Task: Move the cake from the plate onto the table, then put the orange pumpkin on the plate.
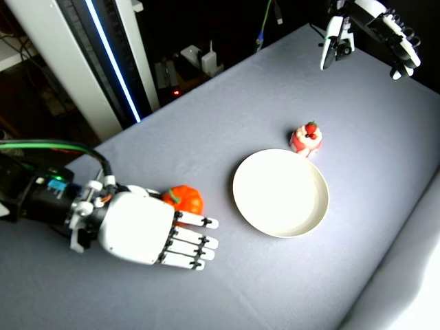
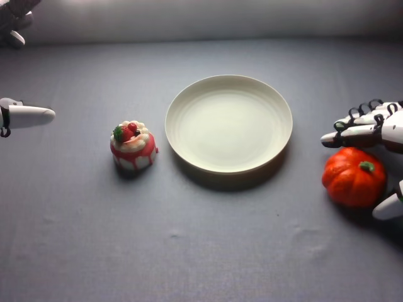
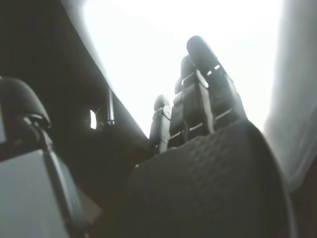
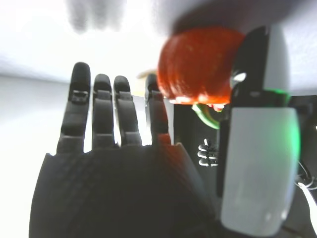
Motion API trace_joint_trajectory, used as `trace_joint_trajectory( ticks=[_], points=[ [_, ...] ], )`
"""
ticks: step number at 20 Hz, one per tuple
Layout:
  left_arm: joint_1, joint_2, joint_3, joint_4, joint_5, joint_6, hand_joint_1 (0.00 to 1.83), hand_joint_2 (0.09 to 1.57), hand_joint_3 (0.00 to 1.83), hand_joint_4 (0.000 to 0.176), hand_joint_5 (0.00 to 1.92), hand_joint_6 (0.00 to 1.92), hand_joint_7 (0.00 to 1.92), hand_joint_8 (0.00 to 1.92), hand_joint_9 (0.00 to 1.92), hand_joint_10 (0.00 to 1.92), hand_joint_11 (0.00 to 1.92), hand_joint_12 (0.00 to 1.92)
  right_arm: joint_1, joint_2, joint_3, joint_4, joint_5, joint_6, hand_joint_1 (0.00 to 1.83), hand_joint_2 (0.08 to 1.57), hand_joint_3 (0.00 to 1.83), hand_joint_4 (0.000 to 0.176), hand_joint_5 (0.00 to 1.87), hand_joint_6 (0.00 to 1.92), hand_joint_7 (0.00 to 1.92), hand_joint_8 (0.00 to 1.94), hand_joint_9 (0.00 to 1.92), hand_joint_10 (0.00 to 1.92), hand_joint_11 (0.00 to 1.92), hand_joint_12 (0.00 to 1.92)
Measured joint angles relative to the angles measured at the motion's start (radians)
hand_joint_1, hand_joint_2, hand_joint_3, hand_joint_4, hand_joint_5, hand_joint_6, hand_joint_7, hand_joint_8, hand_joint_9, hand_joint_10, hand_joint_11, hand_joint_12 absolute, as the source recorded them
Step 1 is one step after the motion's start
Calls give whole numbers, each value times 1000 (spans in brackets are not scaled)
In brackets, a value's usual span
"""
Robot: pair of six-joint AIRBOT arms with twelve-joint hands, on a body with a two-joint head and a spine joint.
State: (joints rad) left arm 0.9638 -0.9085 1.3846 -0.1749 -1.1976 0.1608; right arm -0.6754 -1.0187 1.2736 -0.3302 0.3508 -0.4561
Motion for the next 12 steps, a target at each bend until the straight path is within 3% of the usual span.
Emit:
trace_joint_trajectory(
  ticks=[1, 2, 4, 5, 6, 8, 12],
  points=[
    [0, 0, 0, 2, 0, 0, 1022, 821, 0, 129, 62, 1, 156, 5, 304, 9, 4, 1316, 0, 0, 0, 0, 0, 0, 866, 854, 0, 70, 229, 4, 144, 3, 161, 9, 0, 828],
    [0, 0, 0, 5, 0, 0, 1022, 824, 0, 135, 71, 1, 177, 4, 333, 14, 53, 1301, 0, 0, 0, 1, 0, 0, 876, 851, 0, 42, 234, 4, 157, 4, 185, 15, 0, 905],
    [0, -6, 0, 2, -1, 0, 1023, 814, 0, 133, 86, 1, 183, 1, 328, 5, 105, 1221, 0, 1, 0, 0, -5, 0, 950, 839, 0, 4, 315, 14, 265, 18, 311, 42, 0, 1035],
    [0, -10, 0, 8, 0, 0, 1025, 818, 2, 135, 88, 1, 185, 1, 320, 1, 93, 1207, 0, 1, 0, 0, -4, 0, 988, 866, 3, 0, 356, 9, 393, 24, 405, 53, 31, 1140],
    [0, -11, 0, 14, 2, 0, 1025, 818, 2, 135, 88, 1, 185, 1, 320, 1, 93, 1207, 0, 1, 0, 1, -4, 0, 988, 866, 3, 0, 356, 9, 393, 24, 405, 53, 31, 1140],
    [0, -11, 0, 10, 1, 0, 1007, 815, 0, 150, 91, 1, 186, 1, 337, 6, 85, 1238, 0, -4, 0, 2, 6, 0, 1111, 918, 3, 0, 498, 14, 627, 23, 642, 106, 215, 1309],
    [0, -11, 0, 12, 1, 0, 989, 810, 0, 171, 109, 1, 218, 3, 325, 0, 21, 1286, 8, -8, 1, 4, 19, 0, 1101, 921, 0, 0, 568, 20, 676, 22, 707, 157, 284, 1375]
  ],
)
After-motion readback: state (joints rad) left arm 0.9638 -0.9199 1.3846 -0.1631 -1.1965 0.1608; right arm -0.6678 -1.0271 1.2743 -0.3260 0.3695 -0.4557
